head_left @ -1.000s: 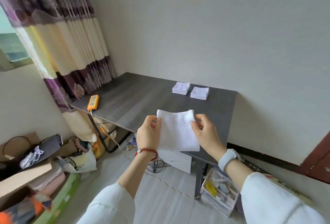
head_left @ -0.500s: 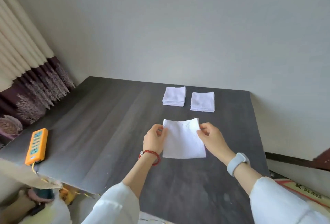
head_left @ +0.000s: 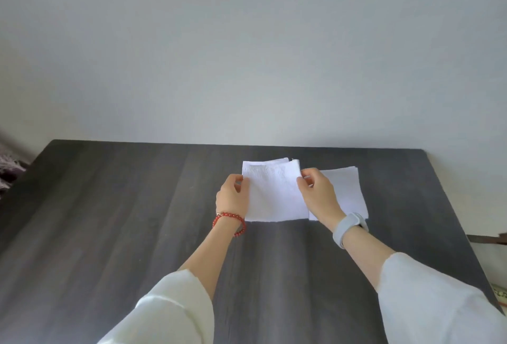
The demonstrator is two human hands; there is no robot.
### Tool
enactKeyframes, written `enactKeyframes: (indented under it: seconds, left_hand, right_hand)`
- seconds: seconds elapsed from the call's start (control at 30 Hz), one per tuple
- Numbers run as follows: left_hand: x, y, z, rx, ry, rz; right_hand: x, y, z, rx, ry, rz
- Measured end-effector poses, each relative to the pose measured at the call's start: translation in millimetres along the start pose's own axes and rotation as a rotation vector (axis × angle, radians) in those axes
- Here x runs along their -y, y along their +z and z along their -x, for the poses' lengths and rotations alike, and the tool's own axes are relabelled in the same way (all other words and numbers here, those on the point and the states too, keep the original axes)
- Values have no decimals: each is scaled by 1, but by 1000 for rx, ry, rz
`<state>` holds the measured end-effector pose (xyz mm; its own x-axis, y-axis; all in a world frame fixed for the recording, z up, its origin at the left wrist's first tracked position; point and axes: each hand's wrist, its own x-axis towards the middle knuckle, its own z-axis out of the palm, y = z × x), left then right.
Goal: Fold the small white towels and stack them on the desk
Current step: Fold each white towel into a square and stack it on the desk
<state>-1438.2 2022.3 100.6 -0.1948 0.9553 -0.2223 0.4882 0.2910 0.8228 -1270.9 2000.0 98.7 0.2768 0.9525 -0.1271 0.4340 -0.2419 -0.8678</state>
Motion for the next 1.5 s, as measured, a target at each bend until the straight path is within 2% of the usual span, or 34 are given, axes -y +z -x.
enactKeyframes:
  seconds: [0.3,0.4,0.47,0.53,0.6,0.63,0.7,0.77,0.83,0.97,1.1,1.37,1.5]
  left_hand:
    - [21,30,-77,-33,-45,-134]
    - [29,37,-86,-48,-59,-249]
    - [31,42,-87,-109,-41,-329]
    - [32,44,-85,-217,76,-358]
    - [36,46,-83,-260,372,-397]
    - [38,48,-82,-259,527,-452]
    - [41,50,-82,-162,688,-618]
    - [41,52,-80,42,614,-774]
    - [47,55,-83,221,489,-834]
    - [37,50,-88,332,437,-914]
    - [3,17,-75,228,435,-878]
    - [-96,-61,9,-84,736,-479]
    - [-134,-76,91,-59,834,-202]
  right_hand:
    - [-20,37,-59,6,48,-24]
    - [-30,45,-66,2,54,84]
    - [-32,50,-65,-56,10,216]
    - [-32,51,-59,-181,-161,375]
    - [-32,51,-56,-249,-422,562]
    - [-32,51,-54,-206,-509,669]
    - [-35,55,-55,-63,-532,900]
    - [-37,60,-58,37,-409,1005]
    - [-39,62,-60,131,-297,1035]
    - [-37,60,-62,246,-239,1041]
    - [-2,38,-53,181,-365,925]
    - [90,-54,17,54,-424,623]
    - [115,-114,96,-90,-398,468]
